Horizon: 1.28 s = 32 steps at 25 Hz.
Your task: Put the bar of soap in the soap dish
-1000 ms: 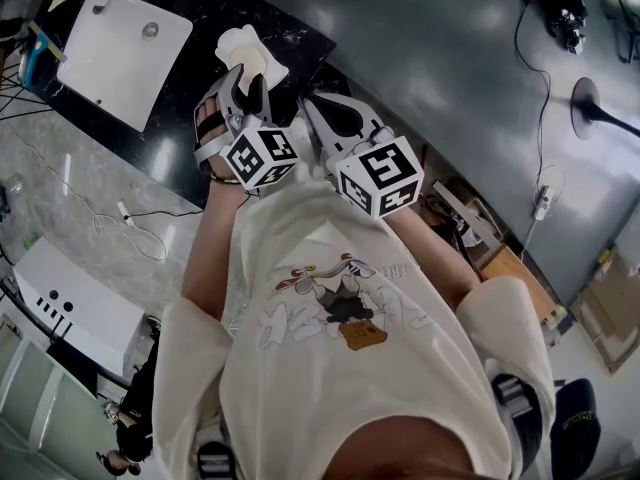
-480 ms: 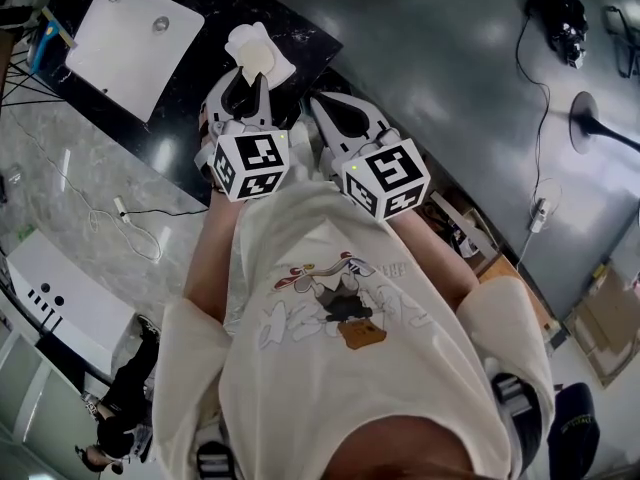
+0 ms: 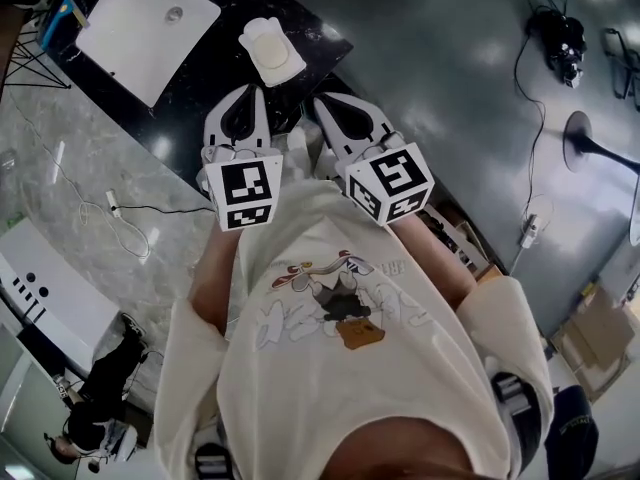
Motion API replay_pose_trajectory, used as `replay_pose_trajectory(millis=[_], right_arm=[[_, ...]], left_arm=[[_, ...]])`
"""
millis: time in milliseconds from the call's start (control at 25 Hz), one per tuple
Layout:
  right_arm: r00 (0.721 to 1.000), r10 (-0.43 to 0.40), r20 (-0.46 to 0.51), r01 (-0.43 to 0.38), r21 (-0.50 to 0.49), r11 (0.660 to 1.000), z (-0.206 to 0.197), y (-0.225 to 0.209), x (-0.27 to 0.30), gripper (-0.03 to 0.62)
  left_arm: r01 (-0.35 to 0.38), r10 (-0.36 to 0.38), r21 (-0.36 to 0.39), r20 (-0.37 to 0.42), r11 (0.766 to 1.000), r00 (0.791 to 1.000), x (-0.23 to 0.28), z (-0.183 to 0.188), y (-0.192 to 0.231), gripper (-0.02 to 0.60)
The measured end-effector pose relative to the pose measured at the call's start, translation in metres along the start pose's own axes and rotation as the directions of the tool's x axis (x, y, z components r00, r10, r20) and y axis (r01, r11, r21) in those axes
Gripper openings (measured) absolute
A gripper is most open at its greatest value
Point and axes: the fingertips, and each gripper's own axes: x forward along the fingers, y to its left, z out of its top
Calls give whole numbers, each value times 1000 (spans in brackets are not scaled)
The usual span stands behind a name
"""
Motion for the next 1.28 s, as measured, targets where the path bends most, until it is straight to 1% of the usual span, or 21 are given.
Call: replay_pose_trajectory(millis=[160,320,440,560,720,920,1080,1280], right_arm=[[1000,7,4,-7,-17,1000,0,8,0,6],[999,18,30,-17,-28,999,8,17,-2,6],[999,16,47,-14,-47,999,14,24,-2,6],[999,20,51,-18,-42,999,16,30,-3,6],[998,21,55,-18,-55,998,20,35,-3,6],[998,26,54,-23,-64,998,22,40,-3,6],[998,18,54,-15,-67,998,21,39,-4,6],[999,12,46,-9,-51,999,17,37,-6,6]], left_arm=[[35,-30,-142,40,989,999,-24,5,-5,8],[26,-10,-214,76,977,997,-45,6,-5,8],[28,0,-293,93,956,996,-55,0,-6,6],[24,12,-339,106,941,994,-63,-3,-8,6],[21,29,-371,127,928,991,-70,-1,-7,6],[20,36,-380,140,925,989,-73,0,-2,6],[27,33,-397,143,917,989,-72,-1,-2,6],[34,27,-396,148,917,989,-72,-1,-4,6]])
